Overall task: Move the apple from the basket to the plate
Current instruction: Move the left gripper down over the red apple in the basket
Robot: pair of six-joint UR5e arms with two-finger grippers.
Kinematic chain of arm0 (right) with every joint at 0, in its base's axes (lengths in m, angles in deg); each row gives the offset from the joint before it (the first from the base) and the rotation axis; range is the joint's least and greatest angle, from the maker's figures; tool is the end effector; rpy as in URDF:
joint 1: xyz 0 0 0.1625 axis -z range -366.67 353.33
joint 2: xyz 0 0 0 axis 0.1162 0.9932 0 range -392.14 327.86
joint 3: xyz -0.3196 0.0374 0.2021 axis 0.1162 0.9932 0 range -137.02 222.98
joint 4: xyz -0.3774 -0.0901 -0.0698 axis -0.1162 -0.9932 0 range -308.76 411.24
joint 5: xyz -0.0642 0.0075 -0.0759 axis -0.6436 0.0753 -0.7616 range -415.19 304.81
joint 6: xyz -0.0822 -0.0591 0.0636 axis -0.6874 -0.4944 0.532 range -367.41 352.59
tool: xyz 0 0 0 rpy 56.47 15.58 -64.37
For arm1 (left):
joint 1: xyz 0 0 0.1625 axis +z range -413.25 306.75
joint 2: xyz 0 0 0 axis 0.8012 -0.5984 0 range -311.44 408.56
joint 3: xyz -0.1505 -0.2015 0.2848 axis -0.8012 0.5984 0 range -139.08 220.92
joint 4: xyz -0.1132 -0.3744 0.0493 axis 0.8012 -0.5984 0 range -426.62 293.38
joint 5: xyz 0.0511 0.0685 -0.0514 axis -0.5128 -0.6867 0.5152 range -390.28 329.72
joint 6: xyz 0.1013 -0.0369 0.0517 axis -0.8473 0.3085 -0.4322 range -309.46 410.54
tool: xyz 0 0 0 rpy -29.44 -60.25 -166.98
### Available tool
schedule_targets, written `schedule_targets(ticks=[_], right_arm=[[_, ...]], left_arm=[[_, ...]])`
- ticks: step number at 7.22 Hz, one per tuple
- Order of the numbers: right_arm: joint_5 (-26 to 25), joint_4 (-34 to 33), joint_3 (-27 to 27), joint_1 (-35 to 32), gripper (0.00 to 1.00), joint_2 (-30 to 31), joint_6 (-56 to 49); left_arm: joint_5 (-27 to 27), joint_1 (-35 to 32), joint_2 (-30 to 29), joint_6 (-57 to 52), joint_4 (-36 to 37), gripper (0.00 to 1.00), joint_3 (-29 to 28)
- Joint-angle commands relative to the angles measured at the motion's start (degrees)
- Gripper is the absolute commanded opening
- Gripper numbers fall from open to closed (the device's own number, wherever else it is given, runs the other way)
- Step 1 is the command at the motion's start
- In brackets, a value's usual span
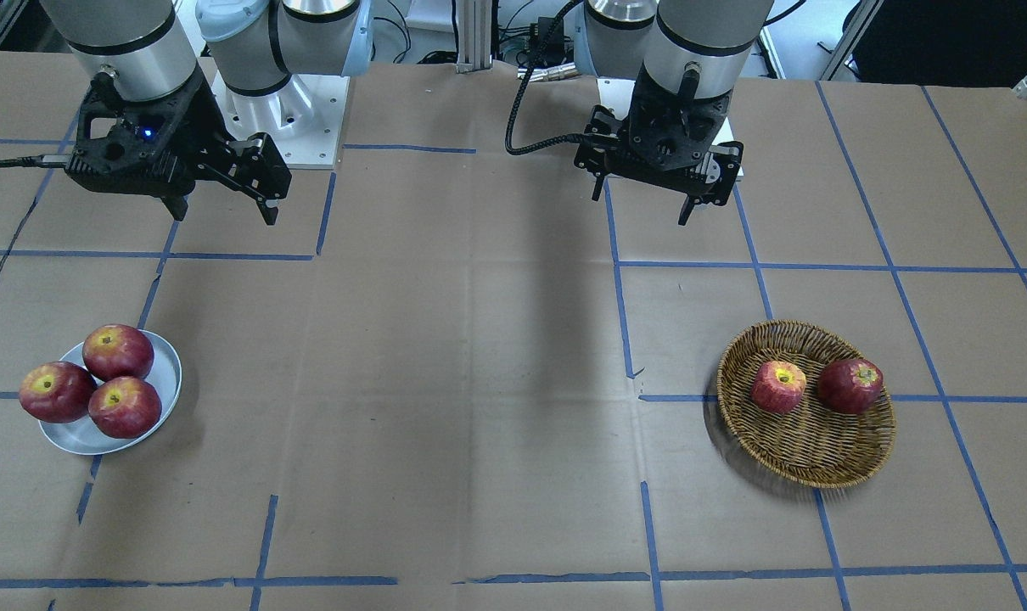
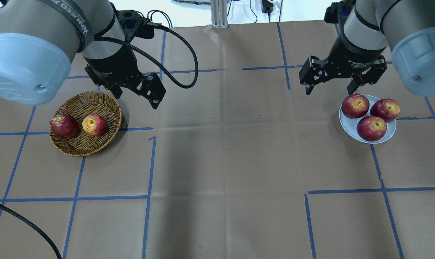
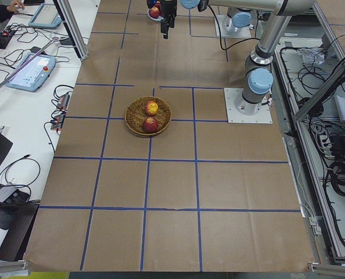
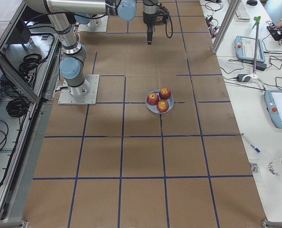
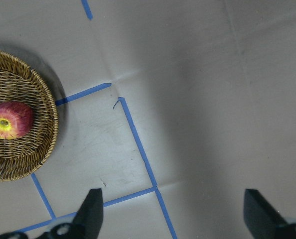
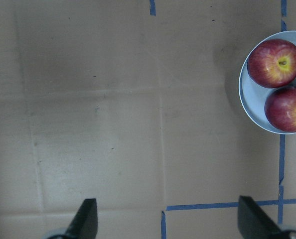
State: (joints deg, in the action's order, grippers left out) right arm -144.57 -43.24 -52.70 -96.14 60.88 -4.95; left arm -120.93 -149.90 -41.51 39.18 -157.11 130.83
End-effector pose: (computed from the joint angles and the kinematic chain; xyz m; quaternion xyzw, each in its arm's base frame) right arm 0.1304 -0.4553 0.4084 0.0261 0.9995 -0.0157 0.0057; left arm -0.1856 -0.4517 0.4222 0.1565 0.9877 0.0043 0.0055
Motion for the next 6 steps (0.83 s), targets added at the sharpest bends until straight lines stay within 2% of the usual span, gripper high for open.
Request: schedule_targets(ticks=[1,3,4,6], right_arm=[[0.00,0.00,0.06,0.00,1.00,-0.03,0.00],[0.00,0.00,0.06,0.00,1.00,-0.03,0.00],[0.00,0.00,0.06,-0.09,1.00,-0.03,0.00],[0.00,0.00,0.06,0.00,1.00,-0.03,0.00]], left_arm=[[0.20,8.36,-0.02,0.28,-0.39,0.99,-1.84],[0.65,16.55,-2.47,-0.58,0.40,0.98,-0.88],[0.56,18.15,-5.44,-1.72,1.71,0.98,-0.53],[0.64,19.83,-12.04,-17.31,14.67,0.98,1.31]])
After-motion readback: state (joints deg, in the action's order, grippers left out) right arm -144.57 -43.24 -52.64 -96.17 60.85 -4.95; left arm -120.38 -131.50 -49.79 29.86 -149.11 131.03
